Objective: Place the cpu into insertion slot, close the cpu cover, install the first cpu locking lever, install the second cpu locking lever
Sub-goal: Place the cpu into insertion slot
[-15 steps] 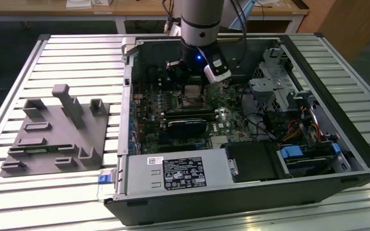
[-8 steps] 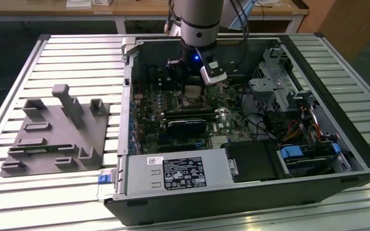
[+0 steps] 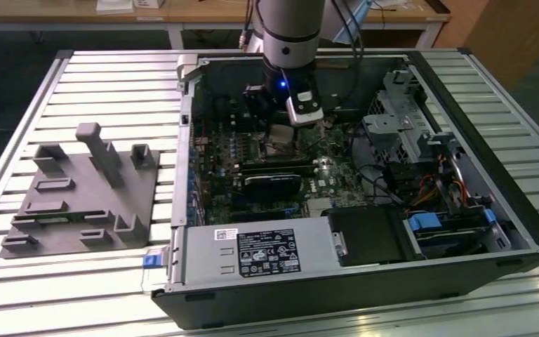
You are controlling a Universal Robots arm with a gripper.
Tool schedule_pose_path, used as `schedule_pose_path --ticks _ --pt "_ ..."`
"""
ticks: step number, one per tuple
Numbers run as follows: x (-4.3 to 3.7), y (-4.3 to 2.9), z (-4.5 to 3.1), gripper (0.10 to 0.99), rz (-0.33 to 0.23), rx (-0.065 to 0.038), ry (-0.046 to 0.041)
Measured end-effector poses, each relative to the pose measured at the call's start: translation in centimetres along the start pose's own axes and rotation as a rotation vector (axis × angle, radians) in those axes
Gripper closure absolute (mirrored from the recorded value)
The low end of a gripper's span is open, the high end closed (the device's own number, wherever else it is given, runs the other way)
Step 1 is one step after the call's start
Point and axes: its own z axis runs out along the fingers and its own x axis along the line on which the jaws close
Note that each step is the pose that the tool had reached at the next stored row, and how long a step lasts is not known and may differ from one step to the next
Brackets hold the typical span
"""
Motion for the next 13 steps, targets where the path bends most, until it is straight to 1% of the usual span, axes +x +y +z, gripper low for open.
schedule_pose_path --ticks 13 --pt "0.00 -0.01 0.13 0.545 0.228 0.003 -0.0204"
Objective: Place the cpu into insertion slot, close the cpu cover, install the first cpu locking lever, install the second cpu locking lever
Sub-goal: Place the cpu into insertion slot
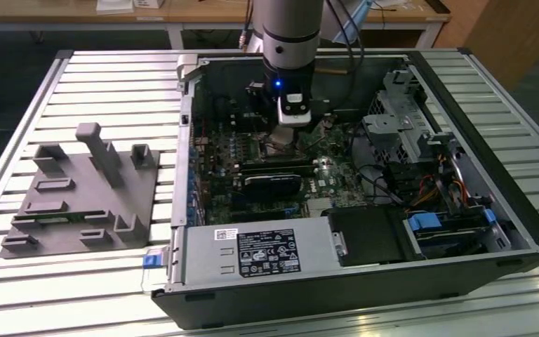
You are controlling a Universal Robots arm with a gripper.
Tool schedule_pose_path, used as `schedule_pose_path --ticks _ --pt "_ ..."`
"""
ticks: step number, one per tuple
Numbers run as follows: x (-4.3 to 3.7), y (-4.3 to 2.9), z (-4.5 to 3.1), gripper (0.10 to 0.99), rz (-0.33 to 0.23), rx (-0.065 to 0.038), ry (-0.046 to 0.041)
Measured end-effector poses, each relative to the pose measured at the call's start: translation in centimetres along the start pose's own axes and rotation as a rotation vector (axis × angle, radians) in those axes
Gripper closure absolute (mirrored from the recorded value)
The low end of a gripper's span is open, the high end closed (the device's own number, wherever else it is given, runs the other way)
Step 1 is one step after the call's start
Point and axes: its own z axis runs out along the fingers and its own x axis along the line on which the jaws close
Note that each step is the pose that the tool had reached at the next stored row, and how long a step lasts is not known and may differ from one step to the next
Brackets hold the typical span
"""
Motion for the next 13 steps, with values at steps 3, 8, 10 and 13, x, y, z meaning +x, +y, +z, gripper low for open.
schedule_pose_path --ticks 3,8,10,13 --pt "0.00 0.00 0.02 0.545 0.045 0.001 -0.0041" --pt "0.00 -0.01 0.07 0.545 0.120 0.002 -0.0108" --pt "0.00 -0.01 0.10 0.545 0.155 0.002 -0.0140" --pt "0.00 -0.01 0.13 0.545 0.205 0.003 -0.0183"
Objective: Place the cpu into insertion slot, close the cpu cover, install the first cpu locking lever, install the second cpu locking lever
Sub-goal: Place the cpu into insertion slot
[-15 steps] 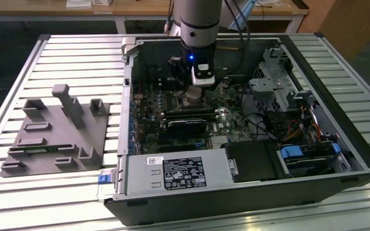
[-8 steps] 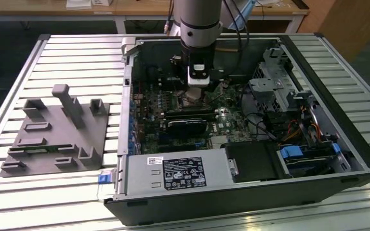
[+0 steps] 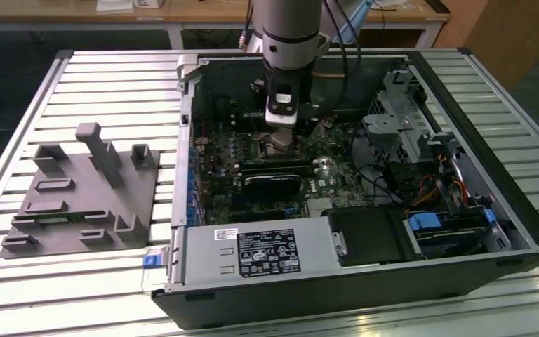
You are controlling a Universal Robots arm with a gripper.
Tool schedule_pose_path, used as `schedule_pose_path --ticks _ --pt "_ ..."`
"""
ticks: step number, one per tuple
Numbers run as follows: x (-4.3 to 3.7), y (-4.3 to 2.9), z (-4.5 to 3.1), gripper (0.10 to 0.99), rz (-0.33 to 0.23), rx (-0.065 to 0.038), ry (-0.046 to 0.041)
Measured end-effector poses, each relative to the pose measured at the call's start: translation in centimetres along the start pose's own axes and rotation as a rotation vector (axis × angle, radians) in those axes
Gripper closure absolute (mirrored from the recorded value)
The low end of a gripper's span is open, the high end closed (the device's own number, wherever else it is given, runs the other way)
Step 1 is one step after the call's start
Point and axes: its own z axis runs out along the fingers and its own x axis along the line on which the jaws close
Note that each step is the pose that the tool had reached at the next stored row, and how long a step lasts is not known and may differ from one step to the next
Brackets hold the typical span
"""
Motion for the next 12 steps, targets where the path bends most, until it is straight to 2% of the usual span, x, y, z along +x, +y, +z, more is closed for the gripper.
schedule_pose_path --ticks 12 --pt "0.00 -0.01 0.13 0.545 0.189 0.002 -0.0165"
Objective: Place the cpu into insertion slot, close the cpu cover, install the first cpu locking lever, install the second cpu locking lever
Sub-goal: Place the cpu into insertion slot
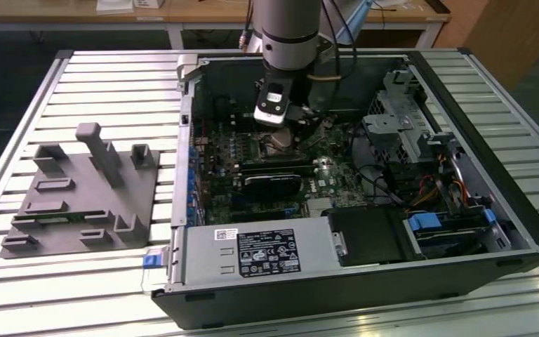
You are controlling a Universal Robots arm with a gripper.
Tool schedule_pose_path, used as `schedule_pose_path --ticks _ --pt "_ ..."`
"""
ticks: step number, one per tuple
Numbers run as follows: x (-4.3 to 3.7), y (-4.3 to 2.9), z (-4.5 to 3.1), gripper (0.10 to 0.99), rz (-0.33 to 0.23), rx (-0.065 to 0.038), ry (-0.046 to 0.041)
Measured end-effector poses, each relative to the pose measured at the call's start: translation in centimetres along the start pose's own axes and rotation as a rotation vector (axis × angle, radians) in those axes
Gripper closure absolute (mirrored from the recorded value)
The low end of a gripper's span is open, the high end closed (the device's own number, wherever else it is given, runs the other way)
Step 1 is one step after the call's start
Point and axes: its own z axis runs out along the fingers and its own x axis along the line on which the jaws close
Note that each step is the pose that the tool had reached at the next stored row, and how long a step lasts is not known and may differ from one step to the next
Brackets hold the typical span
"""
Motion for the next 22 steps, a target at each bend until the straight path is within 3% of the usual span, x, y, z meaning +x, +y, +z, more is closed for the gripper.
schedule_pose_path --ticks 14,22 --pt "0.00 -0.01 0.18 0.545 0.243 0.003 -0.0210" --pt "0.66 0.43 0.28 0.545 0.282 0.003 -0.0246"
